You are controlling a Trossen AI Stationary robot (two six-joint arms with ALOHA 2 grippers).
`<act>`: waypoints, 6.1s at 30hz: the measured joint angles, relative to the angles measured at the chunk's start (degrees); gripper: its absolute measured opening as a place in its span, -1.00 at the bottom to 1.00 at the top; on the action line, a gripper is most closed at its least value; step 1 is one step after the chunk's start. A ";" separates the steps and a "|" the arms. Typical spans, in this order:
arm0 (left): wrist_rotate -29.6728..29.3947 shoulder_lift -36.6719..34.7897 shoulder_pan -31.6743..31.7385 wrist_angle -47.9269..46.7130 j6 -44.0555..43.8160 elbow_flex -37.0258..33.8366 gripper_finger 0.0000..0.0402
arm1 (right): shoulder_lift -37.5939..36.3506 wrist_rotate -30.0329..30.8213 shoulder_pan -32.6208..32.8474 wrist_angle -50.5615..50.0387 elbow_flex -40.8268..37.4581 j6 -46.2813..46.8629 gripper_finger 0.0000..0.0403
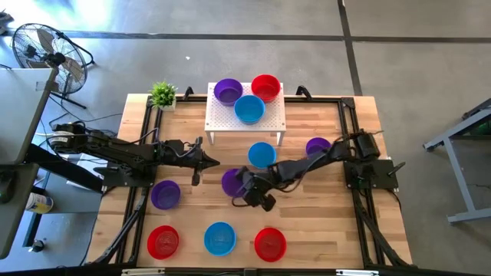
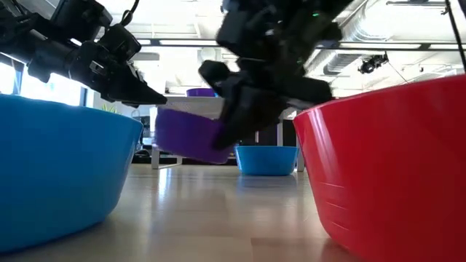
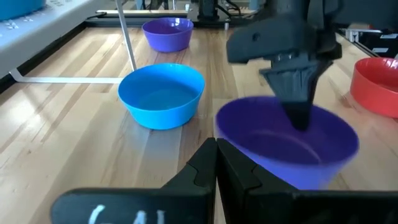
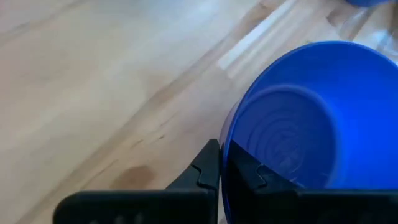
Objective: Pick & Place Mini bowls
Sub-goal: Stack the purple bowl on the purple bowl on the shelf
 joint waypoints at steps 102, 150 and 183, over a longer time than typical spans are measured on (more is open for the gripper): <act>-0.56 24.96 -2.98 -59.44 -24.51 39.63 -0.22 | -42.98 24.97 12.23 30.19 -45.11 19.68 -1.00; 1.06 27.12 -3.89 -65.02 -20.81 44.26 -0.79 | -42.96 25.87 12.23 29.28 -45.04 19.35 -1.00; -8.66 28.20 -3.69 -67.70 -21.87 44.24 -0.27 | -42.96 25.82 12.21 29.43 -45.07 19.33 -1.00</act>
